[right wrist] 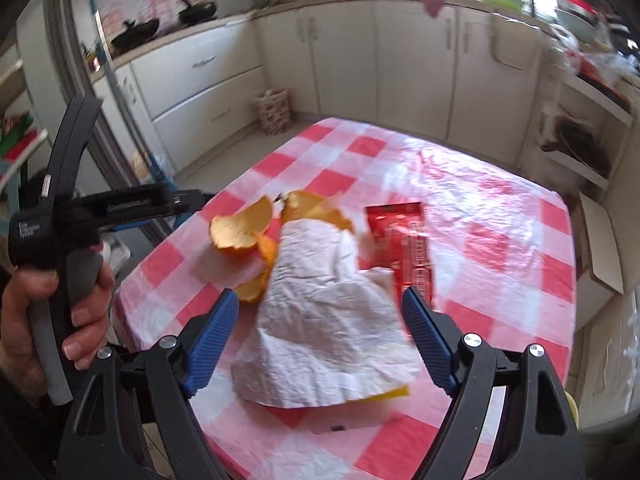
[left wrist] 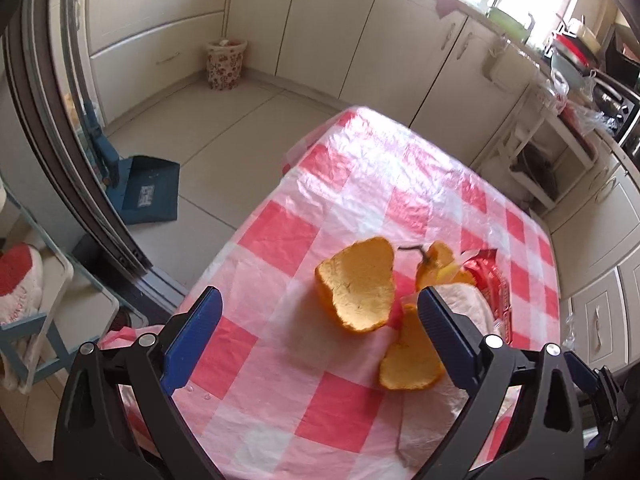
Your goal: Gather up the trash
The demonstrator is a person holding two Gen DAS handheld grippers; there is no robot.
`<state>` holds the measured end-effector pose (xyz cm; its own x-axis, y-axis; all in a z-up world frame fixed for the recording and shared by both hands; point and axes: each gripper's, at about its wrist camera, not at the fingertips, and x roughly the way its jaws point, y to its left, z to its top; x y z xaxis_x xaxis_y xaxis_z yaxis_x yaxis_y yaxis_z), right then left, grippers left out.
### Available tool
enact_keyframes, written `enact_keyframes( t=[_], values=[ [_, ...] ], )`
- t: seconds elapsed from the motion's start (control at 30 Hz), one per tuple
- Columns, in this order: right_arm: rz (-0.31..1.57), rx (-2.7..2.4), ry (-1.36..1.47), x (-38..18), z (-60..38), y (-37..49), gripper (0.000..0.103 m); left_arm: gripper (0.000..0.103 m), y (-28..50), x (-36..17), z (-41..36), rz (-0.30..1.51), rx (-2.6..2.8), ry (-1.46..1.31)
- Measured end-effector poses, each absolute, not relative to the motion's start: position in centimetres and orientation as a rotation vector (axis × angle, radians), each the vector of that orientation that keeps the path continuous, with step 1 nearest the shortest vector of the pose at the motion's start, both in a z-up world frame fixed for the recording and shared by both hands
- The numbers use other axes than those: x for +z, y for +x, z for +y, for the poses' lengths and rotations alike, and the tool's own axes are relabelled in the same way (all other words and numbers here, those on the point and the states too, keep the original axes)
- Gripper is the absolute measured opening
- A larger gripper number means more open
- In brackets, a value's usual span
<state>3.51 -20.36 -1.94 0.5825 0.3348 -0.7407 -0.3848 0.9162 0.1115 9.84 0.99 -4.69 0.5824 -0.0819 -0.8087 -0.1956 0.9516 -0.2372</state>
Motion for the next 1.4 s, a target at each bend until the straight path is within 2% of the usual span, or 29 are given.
enact_keyframes(
  t=[0.23, 0.3, 0.37, 0.43, 0.47, 0.53, 0.63, 0.7, 0.8, 0.83, 0.9, 0.93, 1.03, 1.2, 1.4],
  values=[
    [0.904, 0.426, -0.123, -5.0, -17.0, 3.9, 0.080, 0.094, 11.4, -7.2, 1.5, 1.009, 0.110, -0.363],
    [0.912, 0.425, -0.132, -5.7, -16.7, 4.1, 0.074, 0.094, 11.8, -7.8, 1.4, 1.019, 0.125, -0.365],
    [0.932, 0.421, -0.147, -6.5, -16.4, 4.4, 0.048, 0.094, 12.3, -8.6, 1.2, 1.043, 0.131, -0.373],
    [0.936, 0.428, -0.120, -6.7, -17.1, 4.7, 0.040, 0.094, 12.6, -9.1, 1.0, 1.059, 0.130, -0.379],
    [0.935, 0.435, -0.095, -6.4, -17.6, 4.8, 0.026, 0.094, 12.8, -9.3, 0.8, 1.067, 0.122, -0.378],
    [0.942, 0.457, -0.036, -5.9, -18.9, 5.0, 0.005, 0.094, 13.1, -9.5, 0.5, 1.077, 0.104, -0.378],
    [0.927, 0.450, 0.003, -5.2, -20.5, 5.2, 0.004, 0.094, 13.3, -9.5, 0.2, 1.079, 0.092, -0.381],
    [0.922, 0.452, 0.041, -4.9, -21.7, 5.4, 0.004, 0.087, 13.5, -9.4, 0.3, 1.075, 0.081, -0.398],
    [0.911, 0.463, 0.117, -4.1, -23.4, 5.7, 0.004, 0.067, 13.9, -9.6, 0.5, 1.090, 0.057, -0.423],
    [0.904, 0.469, 0.147, -3.8, -24.0, 5.8, 0.004, 0.056, 14.1, -9.8, 0.5, 1.102, 0.045, -0.434],
    [0.878, 0.482, 0.230, -2.8, -25.7, 6.4, 0.004, 0.041, 14.2, -9.9, 0.5, 1.107, 0.033, -0.436],
    [0.864, 0.481, 0.261, -2.4, -26.5, 6.5, 0.004, 0.026, 14.4, -10.0, 0.5, 1.117, 0.016, -0.439],
    [0.827, 0.447, 0.301, -1.3, -28.2, 6.8, 0.004, 0.014, 14.5, -9.9, 0.3, 1.124, -0.010, -0.442],
    [0.822, 0.370, 0.277, -1.0, -29.8, 6.8, 0.004, 0.010, 14.0, -8.3, -0.1, 1.071, -0.029, -0.405],
    [0.933, 0.269, 0.208, -3.9, -31.1, 6.6, 0.004, 0.009, 13.5, -7.3, 0.1, 1.047, -0.031, -0.370]
  ],
)
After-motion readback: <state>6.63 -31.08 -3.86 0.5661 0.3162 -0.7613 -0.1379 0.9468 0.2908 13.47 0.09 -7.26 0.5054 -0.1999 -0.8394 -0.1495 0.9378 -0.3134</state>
